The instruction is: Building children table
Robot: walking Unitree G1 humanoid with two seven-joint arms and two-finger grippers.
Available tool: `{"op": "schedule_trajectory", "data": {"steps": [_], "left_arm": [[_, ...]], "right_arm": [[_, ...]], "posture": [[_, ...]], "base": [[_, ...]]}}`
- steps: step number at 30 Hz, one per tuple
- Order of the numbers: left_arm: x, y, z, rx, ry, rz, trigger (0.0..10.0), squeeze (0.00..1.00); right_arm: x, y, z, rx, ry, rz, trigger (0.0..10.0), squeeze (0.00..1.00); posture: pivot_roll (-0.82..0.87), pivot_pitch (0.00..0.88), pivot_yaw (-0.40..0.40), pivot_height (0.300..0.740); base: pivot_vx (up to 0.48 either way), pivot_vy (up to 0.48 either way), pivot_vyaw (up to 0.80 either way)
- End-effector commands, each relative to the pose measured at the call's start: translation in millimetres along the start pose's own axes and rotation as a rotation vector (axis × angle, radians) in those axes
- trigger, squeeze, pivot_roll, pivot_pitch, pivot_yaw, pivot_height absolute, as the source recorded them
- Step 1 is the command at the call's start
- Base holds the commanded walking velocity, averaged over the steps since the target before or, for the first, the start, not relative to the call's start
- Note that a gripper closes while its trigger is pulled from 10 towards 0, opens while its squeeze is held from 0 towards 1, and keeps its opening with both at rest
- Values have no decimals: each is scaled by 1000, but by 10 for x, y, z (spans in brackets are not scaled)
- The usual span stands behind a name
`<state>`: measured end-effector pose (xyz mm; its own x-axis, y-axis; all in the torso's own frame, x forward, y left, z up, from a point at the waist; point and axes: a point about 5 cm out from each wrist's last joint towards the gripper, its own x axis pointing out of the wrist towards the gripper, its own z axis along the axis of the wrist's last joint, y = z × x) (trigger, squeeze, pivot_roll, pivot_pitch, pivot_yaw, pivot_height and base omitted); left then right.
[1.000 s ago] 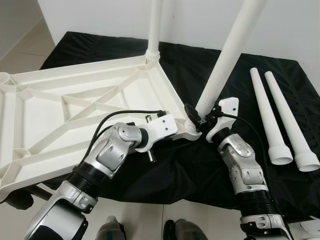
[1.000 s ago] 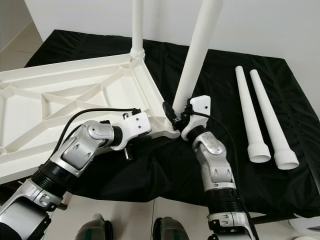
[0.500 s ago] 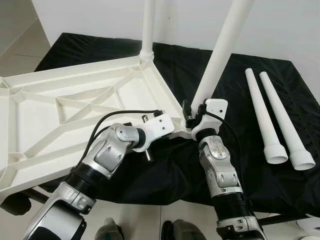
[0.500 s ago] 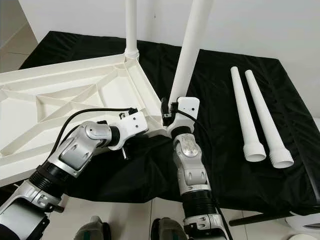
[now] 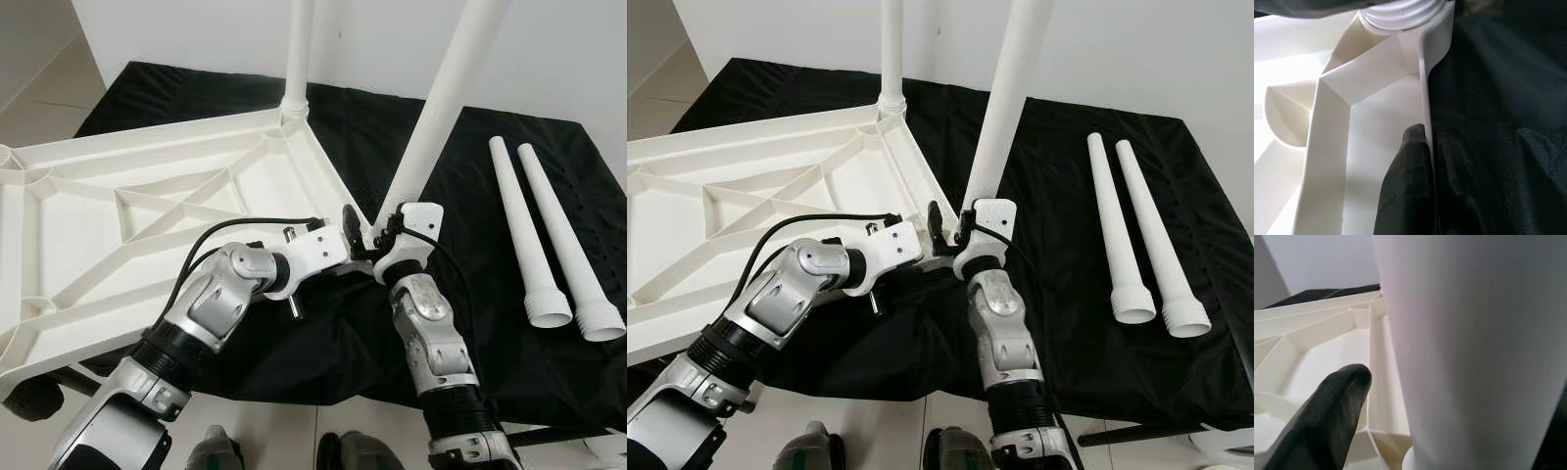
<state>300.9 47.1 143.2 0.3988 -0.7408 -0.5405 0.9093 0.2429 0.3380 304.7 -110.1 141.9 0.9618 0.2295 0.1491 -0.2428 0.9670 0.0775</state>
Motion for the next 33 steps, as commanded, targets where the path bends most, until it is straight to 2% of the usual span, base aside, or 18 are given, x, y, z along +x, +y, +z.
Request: {"op": "schedule_trajectory", "data": {"steps": [1,2,7,13,16,22,33], "left_arm": [[48,-62,-18,20,14,13,10000,0],[48,-61,-15,21,13,14,10000,0],[48,-55,-5,22,12,14,10000,0],[39,-36,10,21,8,18,10000,0],[35,-31,12,22,8,20,10000,0],[14,-3,15,20,8,28,10000,0],[15,7,30,20,4,27,10000,0]], "right_arm": [[-32,-26,-19,14,7,44,10000,1000],[-47,-65,-22,4,10,84,10000,0],[-83,-179,-41,-7,32,184,10000,0],[-161,-393,-134,-17,98,348,10000,0],[-174,-417,-152,-21,109,366,10000,0],[-171,-589,-194,-30,155,436,10000,0],[-47,-678,-170,-36,131,473,10000,0]], "posture": [[-9,26,-73,740],[-10,27,-72,740],[-14,33,-69,740],[-13,44,-61,740],[-12,45,-60,740],[-11,53,-51,740],[-10,61,-46,740]], "base": [[0,0,0],[0,0,0],[0,0,0],[0,0,0],[0,0,0],[0,0,0],[0,0,0]]}}
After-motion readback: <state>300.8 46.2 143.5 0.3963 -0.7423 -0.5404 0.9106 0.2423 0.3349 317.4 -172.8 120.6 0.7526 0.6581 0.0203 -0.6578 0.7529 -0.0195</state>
